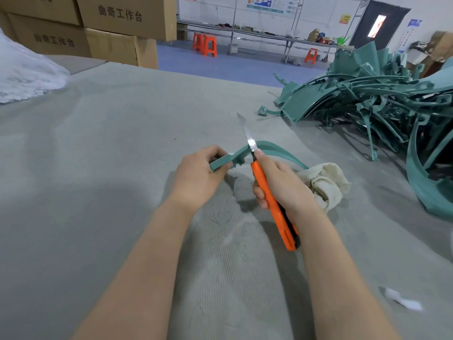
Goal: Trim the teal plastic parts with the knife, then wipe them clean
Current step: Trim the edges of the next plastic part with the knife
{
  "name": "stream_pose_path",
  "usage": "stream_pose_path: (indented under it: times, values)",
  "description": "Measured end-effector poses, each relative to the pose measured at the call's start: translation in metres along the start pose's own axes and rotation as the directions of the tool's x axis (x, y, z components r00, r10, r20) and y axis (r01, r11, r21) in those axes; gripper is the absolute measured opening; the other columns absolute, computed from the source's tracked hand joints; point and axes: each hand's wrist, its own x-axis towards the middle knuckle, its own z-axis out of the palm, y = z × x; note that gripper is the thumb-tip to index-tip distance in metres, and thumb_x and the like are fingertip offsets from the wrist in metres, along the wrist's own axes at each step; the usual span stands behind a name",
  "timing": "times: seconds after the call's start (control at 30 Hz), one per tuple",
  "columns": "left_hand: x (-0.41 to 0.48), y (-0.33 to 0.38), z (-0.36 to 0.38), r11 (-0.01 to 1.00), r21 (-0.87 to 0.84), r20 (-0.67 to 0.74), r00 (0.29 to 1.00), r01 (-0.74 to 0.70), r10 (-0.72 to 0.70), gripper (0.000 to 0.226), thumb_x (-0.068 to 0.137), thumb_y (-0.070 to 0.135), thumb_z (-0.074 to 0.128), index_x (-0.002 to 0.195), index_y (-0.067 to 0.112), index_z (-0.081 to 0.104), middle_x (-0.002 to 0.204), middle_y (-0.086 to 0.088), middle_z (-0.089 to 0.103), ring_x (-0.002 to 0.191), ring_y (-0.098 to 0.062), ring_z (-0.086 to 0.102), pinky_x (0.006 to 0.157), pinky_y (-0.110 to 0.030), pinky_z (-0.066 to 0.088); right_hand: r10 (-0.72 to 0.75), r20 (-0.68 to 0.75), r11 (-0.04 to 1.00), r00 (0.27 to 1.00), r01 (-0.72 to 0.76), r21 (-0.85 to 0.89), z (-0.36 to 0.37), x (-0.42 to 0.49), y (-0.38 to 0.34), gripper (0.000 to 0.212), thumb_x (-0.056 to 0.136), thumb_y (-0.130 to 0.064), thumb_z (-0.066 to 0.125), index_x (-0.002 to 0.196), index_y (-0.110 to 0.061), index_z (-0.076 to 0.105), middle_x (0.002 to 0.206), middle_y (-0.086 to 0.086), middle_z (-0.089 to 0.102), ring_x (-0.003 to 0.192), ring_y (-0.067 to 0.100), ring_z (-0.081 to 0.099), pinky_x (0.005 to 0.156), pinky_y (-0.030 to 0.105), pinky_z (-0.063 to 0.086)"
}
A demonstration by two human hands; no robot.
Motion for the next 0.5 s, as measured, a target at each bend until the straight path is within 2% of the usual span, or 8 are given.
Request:
stream_pose_path:
  times: [0.17,0.4,0.5]
  values:
    - [0.0,0.0,0.0,1.0,0.01,-0.003,1.0,-0.016,0.016,0.018,0.09,0.024,0.064,0.076,0.033,0.058,0.064,0.015,0.054,0.063,-0.004,0.049,0.054,-0.013,0.033,-0.066,0.048,0.998,0.997,0.066,-0.007,0.003,0.0,-0.002,0.044,0.098,-0.053,0.042,0.073,-0.017,0.039,0.047,0.001,0.049,0.037,0.015,0.045,0.042,0.023,0.04]
    - [0.0,-0.001,0.001,1.0,0.003,-0.001,1.0,-0.001,0.001,0.009,0.091,0.025,0.064,0.083,0.029,0.063,0.063,0.014,0.054,0.061,-0.004,0.048,0.051,-0.011,0.033,-0.038,-0.107,0.999,0.994,0.038,-0.001,-0.006,0.003,0.003,0.046,0.099,-0.051,0.041,0.068,-0.018,0.042,0.047,0.0,0.049,0.036,0.012,0.045,0.039,0.021,0.041]
    - [0.0,-0.001,0.001,1.0,-0.011,-0.005,1.0,-0.001,0.001,0.005,0.09,0.025,0.064,0.085,0.025,0.066,0.064,0.014,0.055,0.063,-0.004,0.049,0.052,-0.011,0.032,-0.032,-0.116,0.999,0.993,0.033,0.005,-0.006,0.003,0.004,0.044,0.1,-0.049,0.041,0.069,-0.018,0.042,0.051,0.002,0.048,0.036,0.011,0.045,0.038,0.021,0.041]
